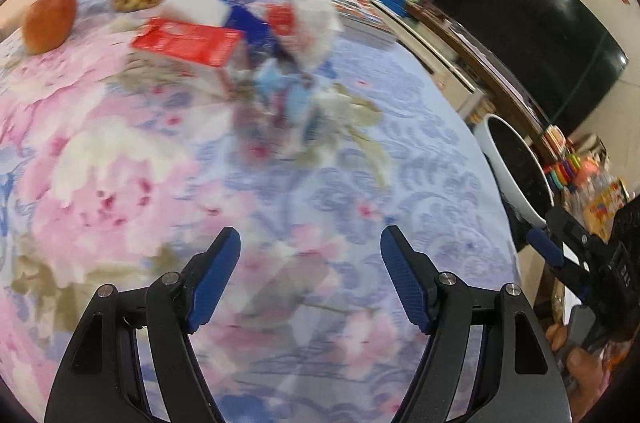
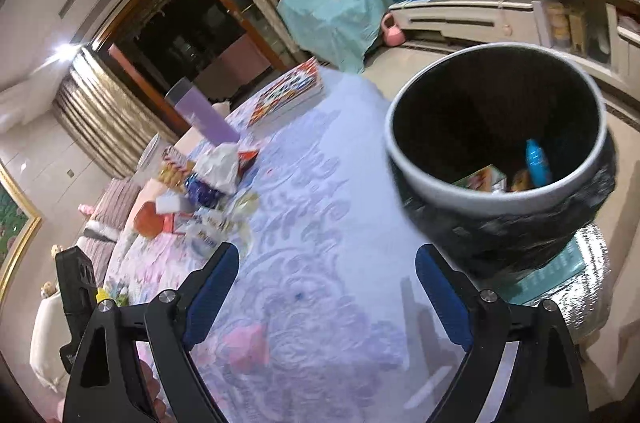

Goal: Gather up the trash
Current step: 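Move both open tools back over the cluttered table, then grasp the white milk carton with the left tool while the right tool grasps the crumpled wrapper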

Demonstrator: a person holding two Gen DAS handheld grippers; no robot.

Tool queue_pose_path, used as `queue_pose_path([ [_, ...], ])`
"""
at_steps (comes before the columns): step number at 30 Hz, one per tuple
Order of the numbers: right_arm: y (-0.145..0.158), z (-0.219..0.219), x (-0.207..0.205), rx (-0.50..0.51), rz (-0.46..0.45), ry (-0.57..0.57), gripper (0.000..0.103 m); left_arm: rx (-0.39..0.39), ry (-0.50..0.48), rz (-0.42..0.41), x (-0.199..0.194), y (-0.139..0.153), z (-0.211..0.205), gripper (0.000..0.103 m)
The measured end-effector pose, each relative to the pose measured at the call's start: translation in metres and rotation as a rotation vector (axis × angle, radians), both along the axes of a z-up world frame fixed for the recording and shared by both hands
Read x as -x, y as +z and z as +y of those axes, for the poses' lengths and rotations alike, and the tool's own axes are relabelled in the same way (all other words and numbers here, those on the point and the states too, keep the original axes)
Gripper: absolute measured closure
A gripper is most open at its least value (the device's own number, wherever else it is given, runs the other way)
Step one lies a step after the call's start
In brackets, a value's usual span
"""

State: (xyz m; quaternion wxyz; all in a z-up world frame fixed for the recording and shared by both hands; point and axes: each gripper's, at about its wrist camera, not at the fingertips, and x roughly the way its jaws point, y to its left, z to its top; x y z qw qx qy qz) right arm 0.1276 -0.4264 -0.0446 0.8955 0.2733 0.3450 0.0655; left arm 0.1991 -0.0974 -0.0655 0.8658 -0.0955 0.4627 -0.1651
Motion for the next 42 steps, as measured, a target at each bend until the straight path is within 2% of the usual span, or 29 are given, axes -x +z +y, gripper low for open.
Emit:
queue_pose_path([
  [9,-0.005,0.026,-0.009,-0.003,0.019,0.046,0.011,-0.025,0.117,0.011,-0.04,-0.006,0.038,0.028],
  [15,-0.003,0.035,-0.017,-0.007,0.018,0.05,0.011,-0.032,0.159,0.008,-0.08,-0.004,0.045,0.028],
  [18,-0.001,0.042,-0.024,-0.017,0.012,0.052,0.011,-0.064,0.179,-0.006,-0.095,-0.003,0.046,0.028],
  [25,-0.002,0.077,-0.045,-0.024,0.001,0.124,0.011,-0.111,0.28,0.0,-0.086,-0.011,0.101,0.028],
  [29,-0.007,0.107,-0.062,-0.011,0.01,0.194,0.011,-0.101,0.321,0.01,-0.071,-0.014,0.138,0.028],
  [35,-0.015,0.149,-0.099,0.019,0.028,0.274,0.011,-0.05,0.297,0.027,-0.06,-0.012,0.153,0.026],
  [38,-0.021,0.161,-0.118,0.029,0.056,0.293,0.012,-0.028,0.28,0.017,-0.061,-0.008,0.146,0.023],
  [40,-0.024,0.167,-0.126,0.05,0.064,0.295,0.013,-0.044,0.258,0.005,-0.068,-0.005,0.134,0.022],
  [42,-0.027,0.172,-0.132,0.095,0.072,0.299,0.022,-0.068,0.227,-0.009,-0.076,-0.005,0.123,0.02],
])
